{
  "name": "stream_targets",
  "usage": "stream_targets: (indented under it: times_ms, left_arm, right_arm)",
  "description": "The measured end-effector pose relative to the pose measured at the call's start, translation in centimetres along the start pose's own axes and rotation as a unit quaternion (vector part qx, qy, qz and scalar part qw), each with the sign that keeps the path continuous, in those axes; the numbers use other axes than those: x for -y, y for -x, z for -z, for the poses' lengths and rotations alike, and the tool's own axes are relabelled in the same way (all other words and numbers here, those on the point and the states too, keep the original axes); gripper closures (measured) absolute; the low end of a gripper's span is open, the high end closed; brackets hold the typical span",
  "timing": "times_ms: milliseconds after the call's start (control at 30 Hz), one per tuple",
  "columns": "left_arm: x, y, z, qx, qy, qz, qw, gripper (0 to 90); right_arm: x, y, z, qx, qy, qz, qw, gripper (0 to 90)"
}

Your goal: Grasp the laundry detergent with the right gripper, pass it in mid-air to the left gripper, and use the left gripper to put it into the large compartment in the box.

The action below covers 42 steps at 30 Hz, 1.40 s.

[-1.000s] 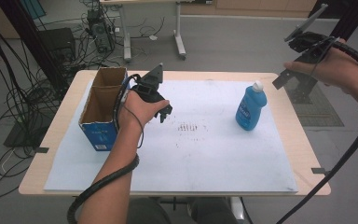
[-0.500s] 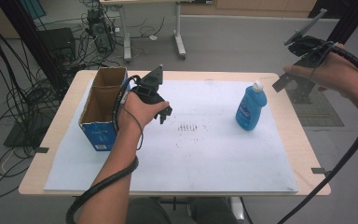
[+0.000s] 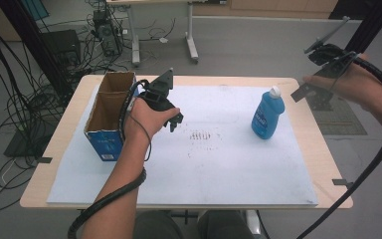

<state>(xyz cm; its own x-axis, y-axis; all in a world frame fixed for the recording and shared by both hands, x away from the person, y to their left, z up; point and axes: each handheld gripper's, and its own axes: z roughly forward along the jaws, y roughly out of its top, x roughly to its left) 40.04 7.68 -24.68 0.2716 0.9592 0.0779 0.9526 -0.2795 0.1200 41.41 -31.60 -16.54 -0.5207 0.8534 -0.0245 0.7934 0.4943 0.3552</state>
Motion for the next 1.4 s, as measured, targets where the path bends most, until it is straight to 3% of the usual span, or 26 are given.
stream_targets:
  times_ms: [500,1400]
  left_arm:
    - [0.5,0.1,-0.6,0.004,0.001,-0.007,1.0000,5.5]
    - [0.1,0.2,-1.8,-0.001,-0.008,-0.015,0.9999,5.4]
  right_arm:
    - [1.7,0.0,-4.0,-0.015,0.005,-0.005,0.9999,5.2]
    - [3.8,1.1,-10.3,-0.020,0.047,-0.023,0.9984,5.2]
